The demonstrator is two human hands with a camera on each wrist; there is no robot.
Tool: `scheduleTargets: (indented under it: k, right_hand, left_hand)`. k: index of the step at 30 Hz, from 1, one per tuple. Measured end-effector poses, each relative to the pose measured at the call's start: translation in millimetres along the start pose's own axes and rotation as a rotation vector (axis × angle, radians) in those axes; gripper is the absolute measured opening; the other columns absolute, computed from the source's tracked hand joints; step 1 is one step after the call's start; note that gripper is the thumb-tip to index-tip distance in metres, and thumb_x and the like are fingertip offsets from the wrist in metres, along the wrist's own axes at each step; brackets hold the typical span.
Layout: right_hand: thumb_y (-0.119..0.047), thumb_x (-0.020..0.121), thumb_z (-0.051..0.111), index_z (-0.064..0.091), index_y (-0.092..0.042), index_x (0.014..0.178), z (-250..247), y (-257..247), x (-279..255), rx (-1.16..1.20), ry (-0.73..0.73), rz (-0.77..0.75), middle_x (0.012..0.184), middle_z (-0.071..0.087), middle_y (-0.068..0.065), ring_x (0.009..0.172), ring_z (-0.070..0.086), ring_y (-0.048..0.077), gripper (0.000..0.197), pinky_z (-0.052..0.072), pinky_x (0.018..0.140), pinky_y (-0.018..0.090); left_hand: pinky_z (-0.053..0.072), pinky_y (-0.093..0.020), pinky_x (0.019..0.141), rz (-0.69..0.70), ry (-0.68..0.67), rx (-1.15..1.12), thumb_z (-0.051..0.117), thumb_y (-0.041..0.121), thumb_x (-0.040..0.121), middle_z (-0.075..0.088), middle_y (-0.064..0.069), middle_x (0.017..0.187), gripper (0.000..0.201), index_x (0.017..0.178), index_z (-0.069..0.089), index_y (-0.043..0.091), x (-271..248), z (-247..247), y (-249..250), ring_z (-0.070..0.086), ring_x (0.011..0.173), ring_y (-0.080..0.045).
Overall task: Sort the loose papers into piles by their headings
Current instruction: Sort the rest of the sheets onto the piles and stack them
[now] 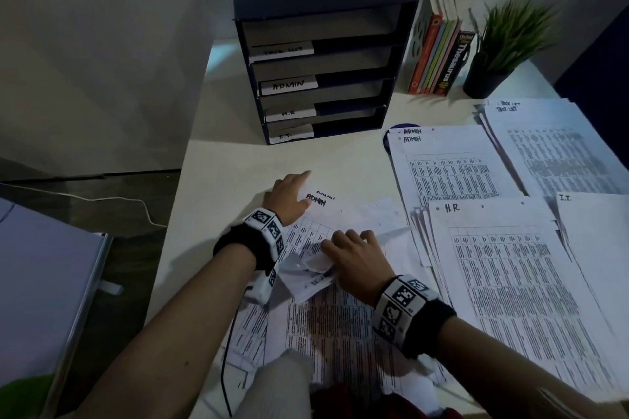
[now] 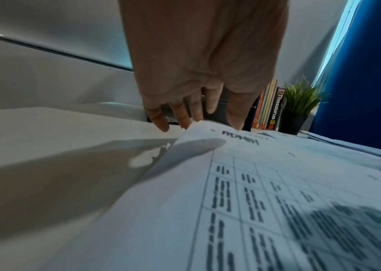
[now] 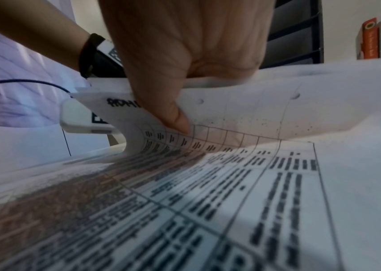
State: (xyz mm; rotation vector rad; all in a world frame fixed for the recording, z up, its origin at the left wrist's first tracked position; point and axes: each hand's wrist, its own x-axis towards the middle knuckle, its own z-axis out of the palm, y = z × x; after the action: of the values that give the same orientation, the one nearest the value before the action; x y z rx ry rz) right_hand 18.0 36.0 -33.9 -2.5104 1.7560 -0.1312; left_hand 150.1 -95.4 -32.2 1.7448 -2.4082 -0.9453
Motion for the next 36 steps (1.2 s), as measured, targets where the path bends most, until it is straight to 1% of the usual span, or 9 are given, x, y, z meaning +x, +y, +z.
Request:
scheduleTargets:
  k: [5,10,13,17,21,27,32,34,36]
  right_hand:
    - [-0.029,0.034,0.086,0.047,-0.02,0.088,3.3,-0.3,-2.8,0.073,-0.007,0.04,0.075,0.062,-0.001,0.063,0.061,0.021,0.067,0.05,0.058,0.032]
    - [-0.018,0.084,0.059,0.044,-0.009,0.122,-3.7,5.9,13.4,0.199,-0.175,0.128,0.124,0.047,0.006,0.105,0.054,0.024,0.042,0.038,0.094,0.038]
    - [-0.016,0.082,0.059,0.031,-0.008,0.134,-5.5,12.6,25.4,0.3,-0.122,0.235,0.141,0.03,0.007,0.107,0.054,0.026,0.06,0.041,0.093,0.039]
    - [-0.023,0.083,0.061,0.012,-0.007,0.145,-6.4,18.5,33.6,0.257,-0.192,0.224,0.15,0.02,0.008,0.119,0.047,0.029,0.081,0.037,0.098,0.041]
    - [-0.027,0.083,0.062,0.01,-0.01,0.146,-7.6,19.8,37.2,0.271,-0.192,0.214,0.149,0.023,0.007,0.125,0.039,0.027,0.084,0.032,0.101,0.042]
    - [-0.02,0.077,0.068,0.02,-0.016,0.144,-11.0,22.2,37.2,0.325,-0.102,0.205,0.144,0.031,0.003,0.123,0.038,0.025,0.082,0.034,0.099,0.039]
    - [-0.017,0.078,0.067,0.037,-0.015,0.136,-6.3,25.0,32.3,0.34,-0.037,0.192,0.135,0.042,0.004,0.117,0.037,0.024,0.065,0.033,0.098,0.038]
    - [-0.014,0.072,0.072,0.054,-0.016,0.114,-1.6,23.0,26.6,0.261,0.094,0.136,0.113,0.058,0.006,0.103,0.04,0.022,0.046,0.043,0.085,0.043]
    - [-0.021,0.069,0.066,0.048,-0.022,0.092,6.2,19.7,20.0,0.179,0.24,0.074,0.087,0.063,0.001,0.088,0.039,0.019,0.029,0.045,0.072,0.04]
  left_hand:
    - [0.025,-0.038,0.105,0.072,0.02,0.121,0.051,0.028,0.092,0.032,0.0,0.145,0.05,0.14,0.036,0.026,2.3,0.2,-5.8,0.03,0.133,-0.019]
    - [0.031,-0.04,0.103,0.017,0.03,0.018,0.049,0.037,0.092,0.047,-0.008,0.126,0.035,0.123,0.054,0.021,1.4,-0.5,-1.6,0.039,0.124,-0.024]
    - [0.04,-0.036,0.091,0.02,0.073,-0.148,0.038,0.032,0.098,0.059,-0.017,0.106,0.036,0.107,0.066,0.01,3.2,-8.2,2.7,0.053,0.106,-0.031]
    - [0.038,-0.024,0.09,0.011,0.044,-0.366,0.041,0.019,0.098,0.065,-0.013,0.113,0.031,0.106,0.067,0.005,-4.3,-19.5,8.4,0.056,0.109,-0.024]
    - [0.044,-0.023,0.075,-0.026,0.037,-0.472,0.051,0.009,0.09,0.065,-0.005,0.083,0.018,0.086,0.068,0.007,-5.5,-23.5,6.9,0.057,0.082,-0.017]
    - [0.039,-0.012,0.042,-0.208,-0.109,-0.707,0.054,0.004,0.087,0.046,0.004,0.043,0.03,0.059,0.053,0.01,-7.6,-35.4,13.7,0.045,0.039,-0.006]
    - [0.037,-0.018,0.046,-0.272,-0.139,-0.717,0.057,0.006,0.084,0.048,0.0,0.047,0.022,0.062,0.055,0.009,-5.4,-36.7,12.0,0.043,0.045,-0.011]
    - [0.036,-0.02,0.052,-0.228,-0.058,-0.695,0.058,0.006,0.086,0.047,0.005,0.042,0.026,0.06,0.056,0.01,-4.2,-34.5,10.5,0.041,0.049,-0.012]
    - [0.039,-0.02,0.062,-0.167,0.114,-0.586,0.06,0.013,0.086,0.054,0.005,0.049,0.024,0.062,0.061,0.01,-4.6,-31.4,9.9,0.047,0.055,-0.013]
